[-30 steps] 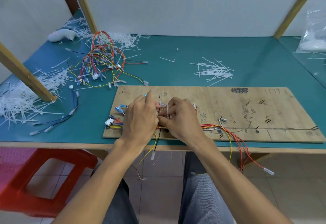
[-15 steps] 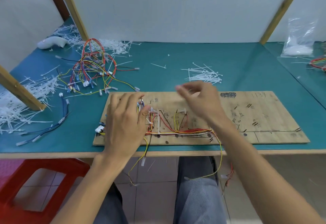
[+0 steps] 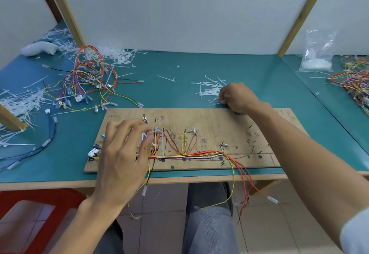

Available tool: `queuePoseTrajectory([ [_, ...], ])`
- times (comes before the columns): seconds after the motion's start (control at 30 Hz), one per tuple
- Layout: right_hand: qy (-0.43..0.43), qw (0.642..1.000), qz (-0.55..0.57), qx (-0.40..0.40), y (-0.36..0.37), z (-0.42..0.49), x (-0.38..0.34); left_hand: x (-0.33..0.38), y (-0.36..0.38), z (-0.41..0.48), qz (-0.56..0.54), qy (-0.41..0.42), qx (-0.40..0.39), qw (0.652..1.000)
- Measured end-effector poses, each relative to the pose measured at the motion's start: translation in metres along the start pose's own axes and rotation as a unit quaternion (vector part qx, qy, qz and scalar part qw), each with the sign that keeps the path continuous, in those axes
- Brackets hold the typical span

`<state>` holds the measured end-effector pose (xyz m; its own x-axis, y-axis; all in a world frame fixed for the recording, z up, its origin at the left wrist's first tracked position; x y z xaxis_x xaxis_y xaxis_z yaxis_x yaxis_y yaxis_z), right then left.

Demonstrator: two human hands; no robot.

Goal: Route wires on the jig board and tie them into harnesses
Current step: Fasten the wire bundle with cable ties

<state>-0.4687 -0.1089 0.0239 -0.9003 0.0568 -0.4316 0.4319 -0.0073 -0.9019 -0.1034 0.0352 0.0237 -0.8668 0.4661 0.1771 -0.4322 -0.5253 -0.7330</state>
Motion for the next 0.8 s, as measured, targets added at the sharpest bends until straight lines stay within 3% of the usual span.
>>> queuePoseTrajectory([
  [0.13,-0.064,0.995,-0.068,-0.018,0.002,-0.002,0.000,0.003,0.000,0.003,-0.001,-0.004,0.003,1.000],
  [0.23,-0.118,0.987,-0.095,0.057,-0.005,-0.011,-0.011,0.010,-0.003,0.011,-0.013,0.002,0.005,1.000],
  [0.3,-0.170,0.979,-0.071,0.084,-0.012,-0.025,-0.033,0.018,-0.005,0.022,-0.020,0.015,0.001,1.000],
  [0.5,-0.382,0.923,0.045,0.008,-0.010,-0.101,-0.132,0.033,-0.007,0.058,-0.004,0.033,-0.071,0.997],
  [0.67,-0.393,0.916,0.080,-0.012,-0.015,-0.129,-0.151,0.031,-0.017,0.050,-0.027,0.024,-0.107,0.994],
  [0.8,-0.335,0.914,0.228,-0.003,-0.017,-0.138,-0.148,0.029,-0.024,0.039,-0.094,-0.029,-0.109,0.989],
])
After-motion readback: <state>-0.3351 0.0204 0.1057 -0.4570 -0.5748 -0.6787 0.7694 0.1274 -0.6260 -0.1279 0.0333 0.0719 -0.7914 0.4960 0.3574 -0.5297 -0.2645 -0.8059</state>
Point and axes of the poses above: each hand's wrist, its own z-axis towards the middle knuckle, its own y-axis out of the palm, x = y × z, the point moved 2 cm from there along z, towards the middle knuckle, and after that the axes turned 14 degrees about z, right-handed, at the moved point
